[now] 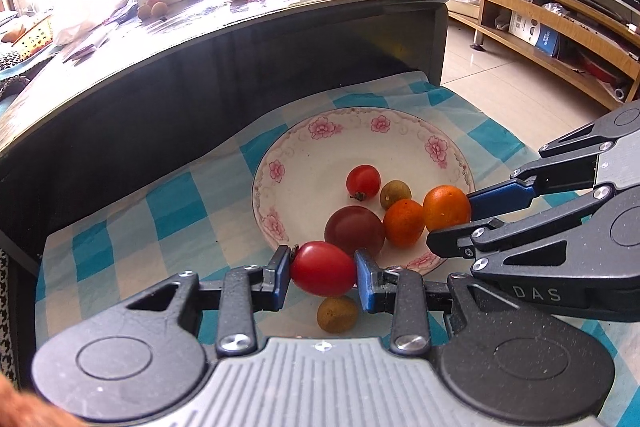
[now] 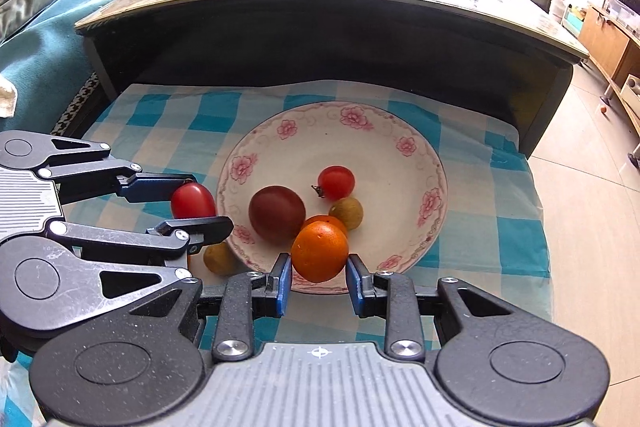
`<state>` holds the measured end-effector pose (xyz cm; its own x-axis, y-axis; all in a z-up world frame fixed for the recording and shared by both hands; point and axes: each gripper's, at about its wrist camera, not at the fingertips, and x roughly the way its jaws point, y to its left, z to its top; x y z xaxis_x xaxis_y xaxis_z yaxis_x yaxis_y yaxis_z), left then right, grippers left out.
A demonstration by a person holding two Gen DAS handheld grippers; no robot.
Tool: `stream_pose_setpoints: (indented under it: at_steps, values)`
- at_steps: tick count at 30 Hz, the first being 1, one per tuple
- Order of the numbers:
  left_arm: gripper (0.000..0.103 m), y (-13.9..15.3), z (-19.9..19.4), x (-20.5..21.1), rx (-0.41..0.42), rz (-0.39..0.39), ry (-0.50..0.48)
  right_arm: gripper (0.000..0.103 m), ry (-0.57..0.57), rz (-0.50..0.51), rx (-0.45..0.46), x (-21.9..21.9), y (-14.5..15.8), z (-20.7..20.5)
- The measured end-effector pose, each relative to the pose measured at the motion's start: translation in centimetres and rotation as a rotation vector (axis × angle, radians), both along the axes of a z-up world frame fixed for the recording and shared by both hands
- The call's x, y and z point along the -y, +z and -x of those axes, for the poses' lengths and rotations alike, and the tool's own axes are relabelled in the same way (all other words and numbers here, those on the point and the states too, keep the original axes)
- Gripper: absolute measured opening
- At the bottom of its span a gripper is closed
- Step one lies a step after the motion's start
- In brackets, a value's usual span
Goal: Organize fruits
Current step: 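Carry the tomato and orange over the white plate and lower them inside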
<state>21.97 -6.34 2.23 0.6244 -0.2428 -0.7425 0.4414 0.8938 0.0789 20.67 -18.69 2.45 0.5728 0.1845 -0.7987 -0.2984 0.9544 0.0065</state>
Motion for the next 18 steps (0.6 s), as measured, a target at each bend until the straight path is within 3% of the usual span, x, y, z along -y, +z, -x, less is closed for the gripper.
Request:
stream_pose_setpoints:
  at_steps: [18]
  values:
    - [0.043, -0.6, -2.4, 0.9, 0.014, 0.030, 0.019, 0.024, -0.015, 0.018, 0.000, 0.5, -0.9, -1.9]
